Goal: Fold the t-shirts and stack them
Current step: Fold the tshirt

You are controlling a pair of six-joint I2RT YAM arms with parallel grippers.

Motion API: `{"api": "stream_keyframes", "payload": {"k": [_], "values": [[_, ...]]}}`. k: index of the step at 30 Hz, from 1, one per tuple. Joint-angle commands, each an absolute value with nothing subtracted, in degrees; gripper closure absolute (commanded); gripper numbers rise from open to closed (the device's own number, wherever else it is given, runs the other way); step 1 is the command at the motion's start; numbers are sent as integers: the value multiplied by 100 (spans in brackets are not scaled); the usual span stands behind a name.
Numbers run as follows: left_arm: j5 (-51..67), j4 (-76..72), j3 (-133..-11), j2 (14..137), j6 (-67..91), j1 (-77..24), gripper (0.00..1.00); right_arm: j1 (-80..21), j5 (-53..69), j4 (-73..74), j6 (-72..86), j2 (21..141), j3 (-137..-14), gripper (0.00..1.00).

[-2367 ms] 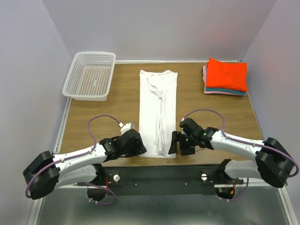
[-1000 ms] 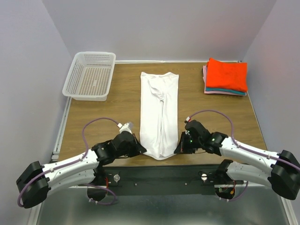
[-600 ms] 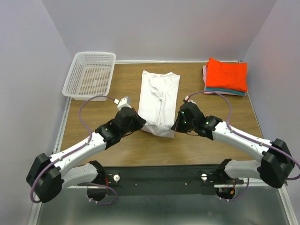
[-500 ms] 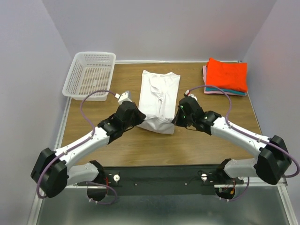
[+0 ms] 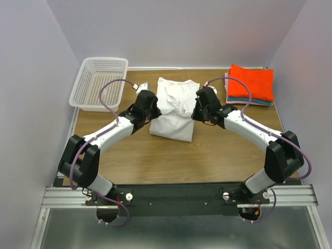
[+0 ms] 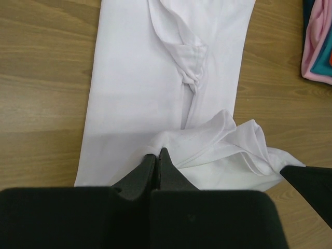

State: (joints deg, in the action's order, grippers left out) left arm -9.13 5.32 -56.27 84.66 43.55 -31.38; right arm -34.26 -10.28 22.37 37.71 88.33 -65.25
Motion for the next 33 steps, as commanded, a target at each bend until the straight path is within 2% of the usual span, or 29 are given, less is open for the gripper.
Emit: {"api": "stream_keyframes", "payload": {"k": [1, 10, 23, 27, 28, 29, 30, 31, 32, 33], "values": [[-651, 483, -6054, 9024, 3911, -2919, 100, -3279, -888, 2250, 3595, 9087, -6803, 99], [-387, 440, -6627, 9966, 3551, -2593, 100, -2971, -572, 2197, 3393, 9825, -7136, 99], [-27, 220, -7066, 10696, 3252, -2408, 99, -2725, -483, 2030, 3261, 10687, -7532, 99], [-26, 202, -7172, 10863, 3225, -2303, 88, -2663, -510, 1978, 3191, 10915, -7664, 93], [-26, 185, -7189, 10898, 3243, -2242, 82, -2646, -484, 1986, 3182, 10994, -7760, 91], [130, 167, -7216, 10898, 3234, -2241, 71, -2619, -422, 1986, 3147, 11030, -7822, 89], [123, 176, -7303, 10925, 3243, -2180, 61, -2602, -370, 1986, 3112, 11056, -7866, 79], [193, 184, -7339, 10916, 3234, -2145, 43, -2593, -273, 1986, 3085, 11039, -7910, 72], [219, 185, -7382, 10864, 3208, -2127, 29, -2584, -238, 1986, 3050, 10987, -7971, 62], [220, 202, -7444, 10811, 3199, -2118, 5, -2575, -272, 1995, 3015, 10917, -7989, 36]]}}
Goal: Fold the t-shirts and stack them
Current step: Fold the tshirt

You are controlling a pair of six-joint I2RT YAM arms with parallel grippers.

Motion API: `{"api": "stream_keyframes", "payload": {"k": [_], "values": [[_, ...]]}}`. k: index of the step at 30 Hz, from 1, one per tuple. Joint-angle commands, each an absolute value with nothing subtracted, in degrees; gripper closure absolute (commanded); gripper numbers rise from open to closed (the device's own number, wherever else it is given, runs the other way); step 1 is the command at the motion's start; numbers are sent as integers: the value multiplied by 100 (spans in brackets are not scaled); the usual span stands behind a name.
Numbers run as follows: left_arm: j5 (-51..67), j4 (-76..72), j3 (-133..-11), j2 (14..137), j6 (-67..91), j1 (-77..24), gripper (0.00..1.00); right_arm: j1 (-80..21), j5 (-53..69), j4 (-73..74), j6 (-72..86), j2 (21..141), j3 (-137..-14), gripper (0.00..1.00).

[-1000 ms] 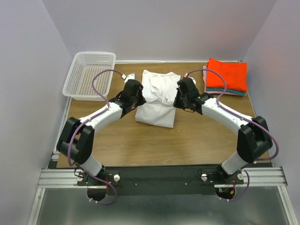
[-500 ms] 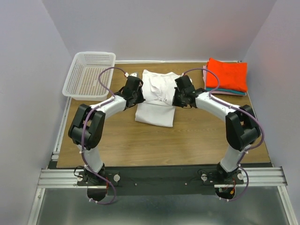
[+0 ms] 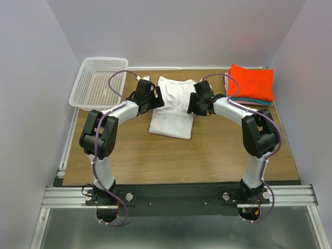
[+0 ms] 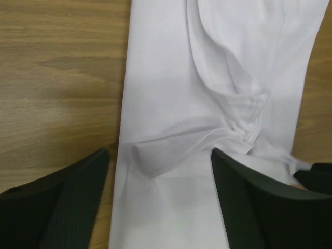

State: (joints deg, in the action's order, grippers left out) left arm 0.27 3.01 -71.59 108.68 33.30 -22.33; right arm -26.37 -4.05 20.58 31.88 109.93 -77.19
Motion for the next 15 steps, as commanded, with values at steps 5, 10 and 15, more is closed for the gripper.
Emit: {"api": "stream_keyframes", "payload": {"k": [5, 10, 15], "values": [[264, 220, -7357, 10276, 3181, -2118, 2, -2584, -168, 1986, 2997, 10302, -7761, 7], [412, -60, -6295, 9274, 3427, -2197, 2, -2707, 938, 1627, 2848, 9677, -7050, 0], [1273, -1227, -5144, 8781, 3805, -2381, 2, -2865, 1844, 1161, 2804, 9843, -6847, 0]]}}
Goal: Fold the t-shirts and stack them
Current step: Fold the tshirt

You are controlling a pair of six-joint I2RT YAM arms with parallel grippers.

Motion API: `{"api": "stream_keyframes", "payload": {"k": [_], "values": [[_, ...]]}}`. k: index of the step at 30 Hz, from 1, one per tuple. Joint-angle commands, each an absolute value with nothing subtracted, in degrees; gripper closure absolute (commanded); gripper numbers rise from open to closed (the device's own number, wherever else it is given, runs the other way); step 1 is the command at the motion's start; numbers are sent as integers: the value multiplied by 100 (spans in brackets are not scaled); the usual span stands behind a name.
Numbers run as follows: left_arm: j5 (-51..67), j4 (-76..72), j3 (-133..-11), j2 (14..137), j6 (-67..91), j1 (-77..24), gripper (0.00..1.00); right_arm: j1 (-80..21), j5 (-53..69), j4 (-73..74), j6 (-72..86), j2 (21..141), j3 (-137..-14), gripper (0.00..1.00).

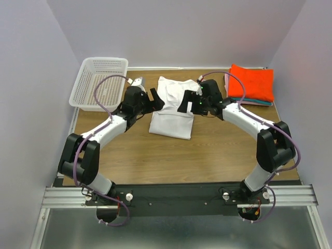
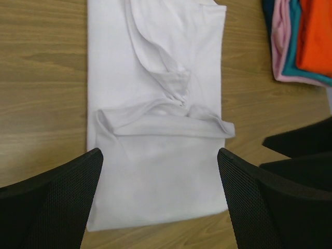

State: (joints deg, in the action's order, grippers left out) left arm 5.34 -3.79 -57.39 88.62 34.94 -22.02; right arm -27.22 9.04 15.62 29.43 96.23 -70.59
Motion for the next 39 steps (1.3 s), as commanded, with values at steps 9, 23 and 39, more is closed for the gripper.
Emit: {"api": "stream_keyframes", "payload": {"k": [9, 23, 39], "values": [[1644, -1740, -4703, 9448, 3876, -2470, 2, -2997, 2400, 765, 2602, 10739, -7198, 0], [1231, -1600, -4254, 9730, 3964, -2417, 2, -2988, 1056, 598, 2382, 11794, -8261, 0], [1143, -1459, -4096, 9080, 3938, -2417, 2, -2707, 984, 606, 1775, 11480, -8711, 0]]}}
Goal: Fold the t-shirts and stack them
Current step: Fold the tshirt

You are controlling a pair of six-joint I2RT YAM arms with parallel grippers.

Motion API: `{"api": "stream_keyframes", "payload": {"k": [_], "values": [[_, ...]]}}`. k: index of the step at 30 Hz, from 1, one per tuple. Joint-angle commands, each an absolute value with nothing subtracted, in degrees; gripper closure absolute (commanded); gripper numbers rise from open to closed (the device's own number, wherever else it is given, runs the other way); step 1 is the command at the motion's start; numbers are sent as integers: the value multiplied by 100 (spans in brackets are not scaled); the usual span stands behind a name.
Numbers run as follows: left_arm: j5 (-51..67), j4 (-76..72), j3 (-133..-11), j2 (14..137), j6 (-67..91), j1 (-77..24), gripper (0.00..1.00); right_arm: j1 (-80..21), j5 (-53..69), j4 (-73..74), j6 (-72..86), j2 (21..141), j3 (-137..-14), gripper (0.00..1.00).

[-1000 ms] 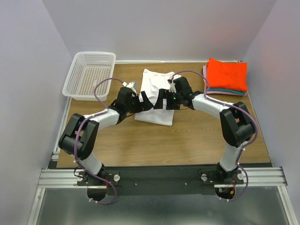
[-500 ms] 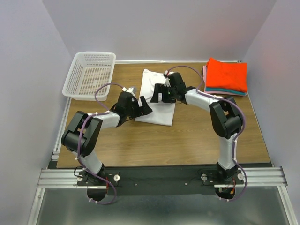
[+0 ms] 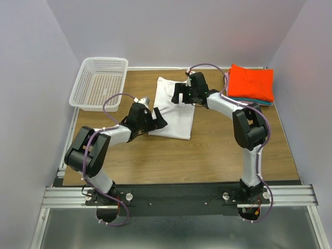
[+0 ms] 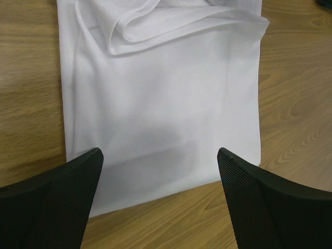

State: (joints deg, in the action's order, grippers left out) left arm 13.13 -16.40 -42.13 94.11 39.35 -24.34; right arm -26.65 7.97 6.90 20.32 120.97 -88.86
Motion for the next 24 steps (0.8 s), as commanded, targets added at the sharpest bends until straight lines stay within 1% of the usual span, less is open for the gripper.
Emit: {"api": "stream_keyframes", "payload": {"k": [1, 3, 4, 7, 11, 14, 21, 24], "values": [[1116, -1459, -4087, 9009, 3929, -2417, 2, -2707, 1237, 606, 1793, 11287, -8545, 0], [1073, -1406, -4035, 8781, 3929, -2417, 2, -2707, 1615, 606, 1889, 11136, -8377, 0], [1020, -1389, -3999, 8693, 3929, -2417, 2, -2733, 2070, 598, 2029, 11101, -8315, 0], [932, -1354, -3806, 8289, 3955, -2417, 2, -2925, 2539, 563, 2240, 11074, -8095, 0], [756, -1179, -3481, 7561, 3999, -2417, 2, -3295, 2637, 554, 2364, 11293, -8147, 0], [563, -923, -3148, 6998, 4025, -2417, 2, -3480, 2654, 545, 2513, 11679, -8366, 0], [-147, -142, -2664, 5812, 4157, -2408, 2, -3612, 2672, 545, 2671, 12295, -8938, 0], [-325, -9, -2584, 5503, 4192, -2408, 2, -3621, 2532, 527, 2637, 12594, -9193, 0]]}}
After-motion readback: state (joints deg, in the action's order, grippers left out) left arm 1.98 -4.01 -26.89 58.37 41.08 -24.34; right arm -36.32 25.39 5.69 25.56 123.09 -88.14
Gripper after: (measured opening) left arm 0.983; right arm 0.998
